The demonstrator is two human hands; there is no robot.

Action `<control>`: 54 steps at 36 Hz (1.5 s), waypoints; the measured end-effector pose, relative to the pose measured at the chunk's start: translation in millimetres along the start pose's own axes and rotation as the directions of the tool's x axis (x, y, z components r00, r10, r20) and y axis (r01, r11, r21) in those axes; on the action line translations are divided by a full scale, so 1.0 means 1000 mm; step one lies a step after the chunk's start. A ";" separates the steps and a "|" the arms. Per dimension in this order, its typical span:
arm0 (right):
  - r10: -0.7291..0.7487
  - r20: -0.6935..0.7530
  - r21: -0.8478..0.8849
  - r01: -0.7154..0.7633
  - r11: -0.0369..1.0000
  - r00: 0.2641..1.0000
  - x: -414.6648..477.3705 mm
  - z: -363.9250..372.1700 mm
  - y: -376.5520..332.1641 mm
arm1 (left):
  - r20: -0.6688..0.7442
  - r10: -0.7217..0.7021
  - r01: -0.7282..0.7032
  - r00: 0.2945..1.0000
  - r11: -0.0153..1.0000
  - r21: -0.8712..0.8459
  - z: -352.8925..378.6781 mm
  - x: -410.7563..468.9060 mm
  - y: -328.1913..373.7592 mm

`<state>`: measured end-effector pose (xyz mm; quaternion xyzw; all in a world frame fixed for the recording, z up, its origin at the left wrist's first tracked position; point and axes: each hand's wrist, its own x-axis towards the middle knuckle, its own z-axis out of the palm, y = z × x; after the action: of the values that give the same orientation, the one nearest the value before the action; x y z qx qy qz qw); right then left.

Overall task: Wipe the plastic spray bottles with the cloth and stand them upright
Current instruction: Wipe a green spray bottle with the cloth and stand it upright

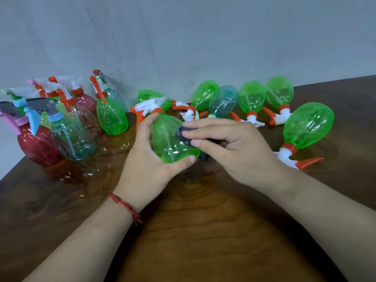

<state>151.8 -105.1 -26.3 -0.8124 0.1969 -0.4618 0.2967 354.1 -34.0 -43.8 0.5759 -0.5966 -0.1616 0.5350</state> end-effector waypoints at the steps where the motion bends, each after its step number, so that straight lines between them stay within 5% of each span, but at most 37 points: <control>1: -0.025 0.014 -0.014 0.026 1.000 1.000 -0.001 0.000 0.000 | -0.019 -0.023 0.023 1.000 1.000 -0.011 -0.002 0.002 -0.002; 7: -0.114 0.038 -0.055 0.116 0.992 0.993 -0.004 0.002 -0.001 | -0.042 -0.062 0.060 0.997 0.997 -0.051 -0.006 0.006 -0.003; 18: 0.206 -0.074 0.202 -0.188 0.961 0.976 0.008 -0.008 0.004 | 0.255 0.157 -0.185 0.954 0.979 0.089 0.000 -0.005 0.010; 27: 0.364 0.009 0.550 -0.308 0.776 0.931 0.014 -0.016 0.002 | 0.315 0.162 -0.138 0.935 0.986 -0.098 -0.004 -0.009 0.019; 36: 0.143 -0.046 0.221 -0.129 0.967 0.989 0.007 -0.008 0.008 | 0.280 0.212 -0.257 0.936 0.957 0.134 0.005 -0.007 0.013; 47: -0.052 0.052 0.039 0.050 0.998 0.997 -0.001 -0.001 -0.002 | 0.004 -0.037 0.037 0.999 0.998 -0.048 0.000 0.000 0.001; 54: -0.073 0.016 0.036 0.072 0.997 0.997 -0.001 0.000 0.000 | 0.026 -0.109 0.111 0.994 0.981 -0.162 0.000 0.002 0.002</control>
<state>151.0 -104.7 -27.2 -0.8177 0.1565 -0.4686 0.2956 353.5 -35.6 -41.1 0.5610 -0.5532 -0.2440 0.5654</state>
